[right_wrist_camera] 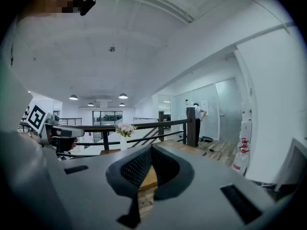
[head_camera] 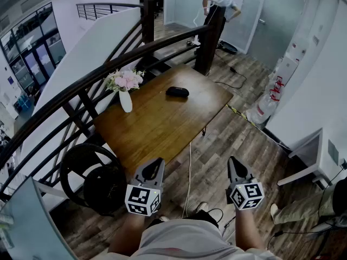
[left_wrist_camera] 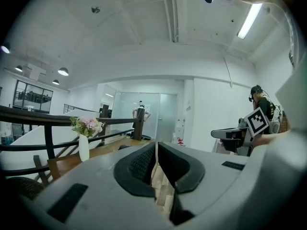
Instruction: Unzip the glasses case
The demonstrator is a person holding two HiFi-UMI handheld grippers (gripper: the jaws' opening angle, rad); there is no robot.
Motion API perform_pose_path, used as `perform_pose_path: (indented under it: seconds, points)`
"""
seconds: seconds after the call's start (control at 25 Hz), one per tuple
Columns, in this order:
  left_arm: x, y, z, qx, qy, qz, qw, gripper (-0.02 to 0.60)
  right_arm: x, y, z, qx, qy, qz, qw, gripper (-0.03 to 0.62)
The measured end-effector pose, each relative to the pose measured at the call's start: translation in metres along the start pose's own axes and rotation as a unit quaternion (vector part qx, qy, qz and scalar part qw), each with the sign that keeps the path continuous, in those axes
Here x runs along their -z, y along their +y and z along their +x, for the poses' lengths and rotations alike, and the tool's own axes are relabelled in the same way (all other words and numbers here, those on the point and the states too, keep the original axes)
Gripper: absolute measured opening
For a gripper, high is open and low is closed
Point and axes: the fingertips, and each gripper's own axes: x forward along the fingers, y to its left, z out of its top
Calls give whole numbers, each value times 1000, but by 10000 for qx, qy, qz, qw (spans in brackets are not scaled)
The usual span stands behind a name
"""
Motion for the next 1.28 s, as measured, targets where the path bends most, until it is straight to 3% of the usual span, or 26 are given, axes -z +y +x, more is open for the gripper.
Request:
perform_pose_path:
  seconds: [0.68,0.92,1.28]
  points:
    - [1,-31,15,14,76,-12,10000,26,4,-29,-10,-46,-161,78,9998,51]
    - [0,-54,45,-28,140,-38,9999,26,9,-71,-13,-75,-279,381,9989,51]
    - [-29,-107,126,-304,-31,113,9995,26,-11,-164,15,-453,-276,267,9982,51]
